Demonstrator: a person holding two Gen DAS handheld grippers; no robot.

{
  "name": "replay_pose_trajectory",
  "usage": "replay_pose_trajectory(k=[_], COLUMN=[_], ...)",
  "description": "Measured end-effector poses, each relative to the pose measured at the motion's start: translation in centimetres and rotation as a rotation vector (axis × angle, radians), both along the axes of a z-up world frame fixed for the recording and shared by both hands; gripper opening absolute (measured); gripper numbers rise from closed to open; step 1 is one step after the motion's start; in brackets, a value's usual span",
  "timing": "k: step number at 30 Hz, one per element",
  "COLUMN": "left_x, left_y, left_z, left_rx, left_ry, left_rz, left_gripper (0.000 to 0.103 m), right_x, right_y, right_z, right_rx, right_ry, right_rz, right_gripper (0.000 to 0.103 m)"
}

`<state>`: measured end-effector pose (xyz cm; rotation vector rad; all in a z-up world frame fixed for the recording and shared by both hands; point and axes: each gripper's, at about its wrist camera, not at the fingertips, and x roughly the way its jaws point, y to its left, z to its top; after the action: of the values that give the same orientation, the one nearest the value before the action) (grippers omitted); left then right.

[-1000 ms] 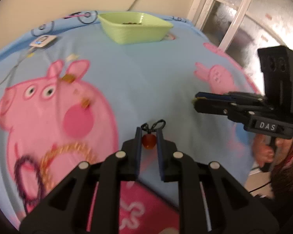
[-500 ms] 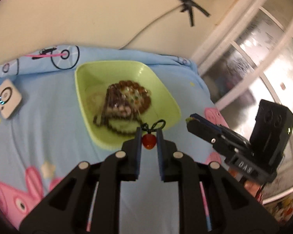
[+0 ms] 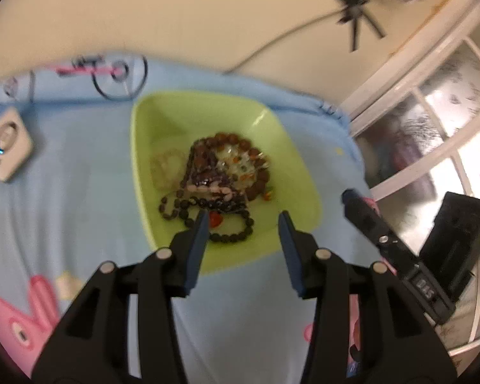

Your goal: Organize jewelry

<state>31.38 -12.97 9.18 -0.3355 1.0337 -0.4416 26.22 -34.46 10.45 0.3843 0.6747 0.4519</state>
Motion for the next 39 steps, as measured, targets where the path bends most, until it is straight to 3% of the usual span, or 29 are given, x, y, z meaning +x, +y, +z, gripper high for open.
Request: replay_pose_trajectory(k=[3,7,12,14,17,21,24,26,27,31,35,39], left_x=[-3.6,-9.3,-15.6,-17.1,-19.2,-21.0,-21.7,-22.1,-22.3,-21.8,-20.4,-18.0], left_y=[1.9,7.9,15.6,16.8,17.5,15.4,14.4,13.9,13.7,12.7,10.6,8.7], left_z=[2.4,3.8,1.6,0.4,-1.1,-2.0,-2.1,-2.1,-2.1,-1.8,-2.1,-3.9], left_rx=[0.005,0.019,0.069,0.086,0.099,0.178,0.209,0.236,0.250,0.278,0.332,0.405], left_ry=[-0.085,-0.168,-0.157,-0.140,-0.110,-0.121,-0.129,-0.135,-0.140,-0.157,-0.174,-0.150], left_rz=[-0.010,0.039,0.192,0.227,0.252,0.195,0.170,0.149,0.144,0.122,0.065,-0.003], left_gripper=[0.043,0.043,0.043,0.043,0.043,0.043,0.043,0.043,0.043,0.050,0.057,0.057], right_x=[-2.0,-4.7,-6.3,-6.5,-6.1,-5.1,-4.7,-4.7,-4.8,-4.7,-7.7,-11.4], right_y=[0.9,3.6,8.7,10.8,14.1,19.3,23.5,25.2,25.3,22.2,16.1,11.9], right_z=[0.1,-1.0,-4.0,-4.7,-5.2,-5.1,-5.7,-6.5,-6.5,-6.6,-7.0,-7.1], right_rx=[0.030,0.025,0.000,-0.027,-0.055,-0.133,-0.282,-0.406,-0.438,-0.382,-0.236,-0.179], right_ry=[0.004,0.046,0.146,0.172,0.191,0.185,0.159,0.148,0.127,0.162,0.194,0.186], right_rz=[0.033,0.112,0.223,0.256,0.309,0.375,0.423,0.418,0.412,0.380,0.331,0.295], right_gripper=[0.012,0.012,0.012,0.012,0.012,0.012,0.012,0.003,0.000,0.000,0.000,0.000])
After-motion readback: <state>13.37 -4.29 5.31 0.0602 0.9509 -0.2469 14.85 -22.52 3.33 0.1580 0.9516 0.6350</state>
